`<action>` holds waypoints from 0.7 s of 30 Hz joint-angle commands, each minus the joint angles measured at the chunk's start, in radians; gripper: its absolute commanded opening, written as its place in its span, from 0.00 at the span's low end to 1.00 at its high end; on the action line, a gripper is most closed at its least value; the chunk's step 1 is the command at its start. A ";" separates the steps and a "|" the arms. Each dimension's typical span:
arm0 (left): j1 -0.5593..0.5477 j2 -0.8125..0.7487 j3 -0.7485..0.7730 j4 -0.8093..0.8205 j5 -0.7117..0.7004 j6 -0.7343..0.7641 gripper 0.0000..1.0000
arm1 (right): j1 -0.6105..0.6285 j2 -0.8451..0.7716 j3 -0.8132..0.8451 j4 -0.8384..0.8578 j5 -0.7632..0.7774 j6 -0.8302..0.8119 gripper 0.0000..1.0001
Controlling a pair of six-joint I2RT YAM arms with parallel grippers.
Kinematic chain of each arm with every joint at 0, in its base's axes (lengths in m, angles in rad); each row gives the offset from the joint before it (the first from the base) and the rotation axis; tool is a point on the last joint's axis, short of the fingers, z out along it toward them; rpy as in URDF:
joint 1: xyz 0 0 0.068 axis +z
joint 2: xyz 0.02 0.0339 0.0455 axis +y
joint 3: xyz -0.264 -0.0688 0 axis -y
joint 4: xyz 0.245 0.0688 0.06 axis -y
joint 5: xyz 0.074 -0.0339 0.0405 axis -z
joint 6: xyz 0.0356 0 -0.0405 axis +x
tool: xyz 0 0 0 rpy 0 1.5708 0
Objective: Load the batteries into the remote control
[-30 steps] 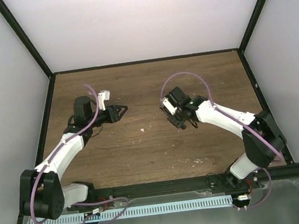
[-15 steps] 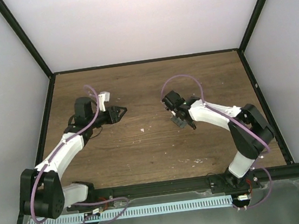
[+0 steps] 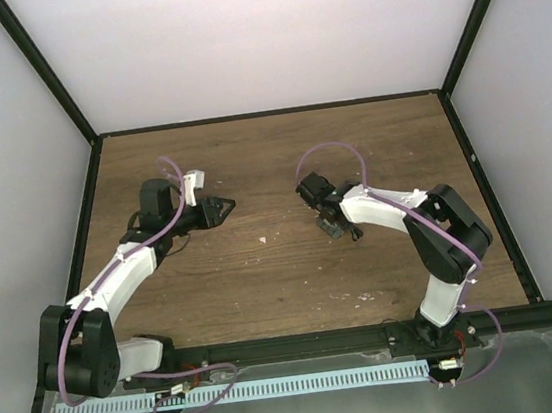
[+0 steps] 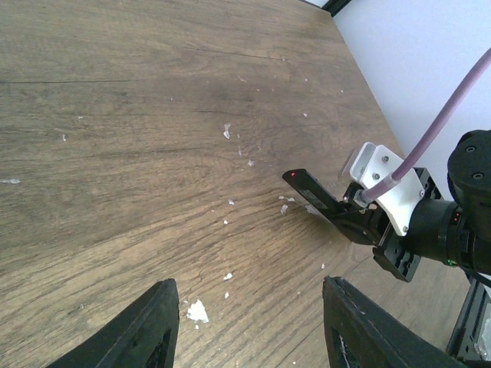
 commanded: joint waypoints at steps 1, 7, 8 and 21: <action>0.000 0.013 0.022 0.001 0.014 0.013 0.53 | -0.001 0.015 -0.005 0.029 -0.034 0.019 0.13; 0.000 0.023 0.031 0.006 0.019 0.008 0.54 | 0.010 -0.002 -0.013 0.040 -0.097 0.010 0.26; -0.001 0.023 0.032 0.008 0.021 0.006 0.54 | 0.011 -0.006 -0.013 0.039 -0.103 0.010 0.31; 0.000 -0.068 0.043 0.048 -0.053 -0.040 0.66 | -0.093 -0.214 -0.015 0.134 -0.302 0.040 1.00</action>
